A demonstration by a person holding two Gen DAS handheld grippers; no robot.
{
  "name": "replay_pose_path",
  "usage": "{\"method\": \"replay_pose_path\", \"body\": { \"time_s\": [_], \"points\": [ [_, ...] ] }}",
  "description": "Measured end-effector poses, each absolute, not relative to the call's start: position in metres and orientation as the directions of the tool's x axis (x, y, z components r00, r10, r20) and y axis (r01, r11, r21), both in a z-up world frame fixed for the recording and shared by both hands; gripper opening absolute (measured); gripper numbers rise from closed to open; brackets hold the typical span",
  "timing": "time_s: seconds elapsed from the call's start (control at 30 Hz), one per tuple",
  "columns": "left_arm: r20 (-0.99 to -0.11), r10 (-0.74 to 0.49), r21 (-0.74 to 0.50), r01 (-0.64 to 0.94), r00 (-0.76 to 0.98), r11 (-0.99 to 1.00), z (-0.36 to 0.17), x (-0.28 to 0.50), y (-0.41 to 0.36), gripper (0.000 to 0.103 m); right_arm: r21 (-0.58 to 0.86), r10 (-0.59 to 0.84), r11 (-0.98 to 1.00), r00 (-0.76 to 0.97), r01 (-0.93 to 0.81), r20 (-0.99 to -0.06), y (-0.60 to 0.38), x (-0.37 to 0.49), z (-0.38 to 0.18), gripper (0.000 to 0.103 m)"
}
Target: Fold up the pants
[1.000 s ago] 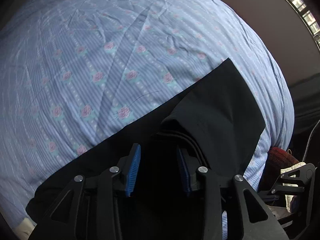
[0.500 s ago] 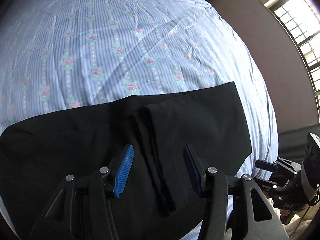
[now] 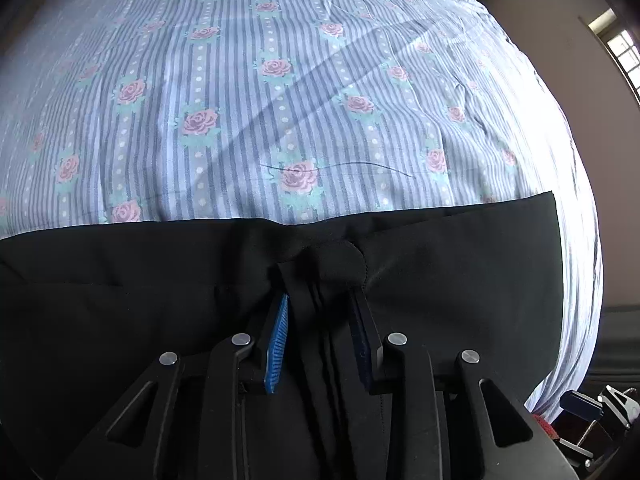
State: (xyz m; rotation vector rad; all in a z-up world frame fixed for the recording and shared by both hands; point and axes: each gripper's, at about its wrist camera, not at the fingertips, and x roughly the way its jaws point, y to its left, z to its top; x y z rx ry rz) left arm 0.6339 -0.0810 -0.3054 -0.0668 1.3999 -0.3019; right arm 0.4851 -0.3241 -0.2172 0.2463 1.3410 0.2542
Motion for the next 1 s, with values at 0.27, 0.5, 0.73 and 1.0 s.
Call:
{"method": "replay_pose_path", "body": {
  "time_s": [0.27,0.5,0.73,1.0],
  "points": [
    [-0.903,-0.285,-0.270,0.092,0.322,0.958,-0.221,0.596,-0.048,0.057,0.303,0.315,0.949,0.258,-0.086,-0.913,-0.312,0.485,-0.200,0.052],
    [-0.843,-0.240,-0.296,-0.044,0.482,0.954,-0.144,0.503,0.019,0.075,0.333,0.351,0.936,0.345,-0.112,-0.870,-0.303,0.462,-0.145,0.067],
    [-0.833,-0.129,-0.294,-0.232,0.539,0.927,-0.130,0.409,0.107,0.084,0.355,0.395,0.918,0.351,-0.177,-0.849,-0.262,0.438,-0.109,0.073],
    [-0.821,-0.142,-0.373,-0.330,0.554,0.867,-0.169,0.347,0.208,0.084,0.313,0.391,0.912,0.324,-0.266,-0.862,-0.165,0.427,-0.104,0.073]
  ]
}}
